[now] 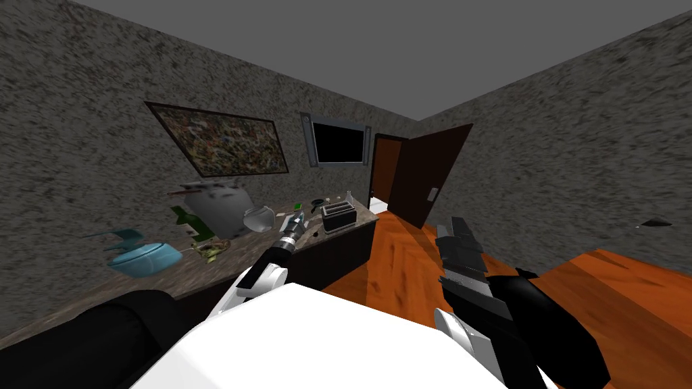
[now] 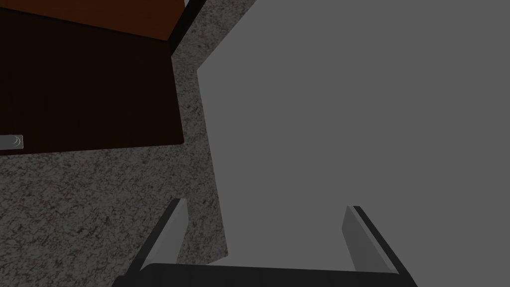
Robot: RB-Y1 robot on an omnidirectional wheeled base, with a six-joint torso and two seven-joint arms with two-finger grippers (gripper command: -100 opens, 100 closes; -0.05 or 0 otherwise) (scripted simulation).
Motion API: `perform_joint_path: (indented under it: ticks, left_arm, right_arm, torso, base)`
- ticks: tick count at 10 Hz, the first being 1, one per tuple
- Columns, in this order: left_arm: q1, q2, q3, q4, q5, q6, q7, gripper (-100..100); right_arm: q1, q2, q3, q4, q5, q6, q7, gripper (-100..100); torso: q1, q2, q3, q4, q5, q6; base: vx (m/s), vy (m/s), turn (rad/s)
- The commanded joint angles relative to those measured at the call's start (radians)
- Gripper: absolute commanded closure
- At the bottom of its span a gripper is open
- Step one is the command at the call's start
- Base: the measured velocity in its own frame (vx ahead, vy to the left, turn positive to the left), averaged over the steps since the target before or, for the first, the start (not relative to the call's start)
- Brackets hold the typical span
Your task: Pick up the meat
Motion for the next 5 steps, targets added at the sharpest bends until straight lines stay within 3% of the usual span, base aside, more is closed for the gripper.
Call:
perform_joint_path:
  ticks: [1,5]
  left_arm:
    - [-0.002,0.007,0.017,0.007,0.016,0.050,0.014,-100]
    - [-0.005,0.012,0.040,0.009,0.043,0.142,0.029,-100]
  right_arm:
    - [0.000,0.000,0.000,0.000,0.000,0.000,0.000,0]
    - [0.000,0.000,0.000,0.000,0.000,0.000,0.000,0]
  torso:
    - [0.000,0.000,0.000,0.000,0.000,0.000]
    - [0.001,-0.001,0.000,0.000,0.000,0.000]
  base:
    - [0.032,-0.054,0.094]
    - [0.032,-0.046,0.089]
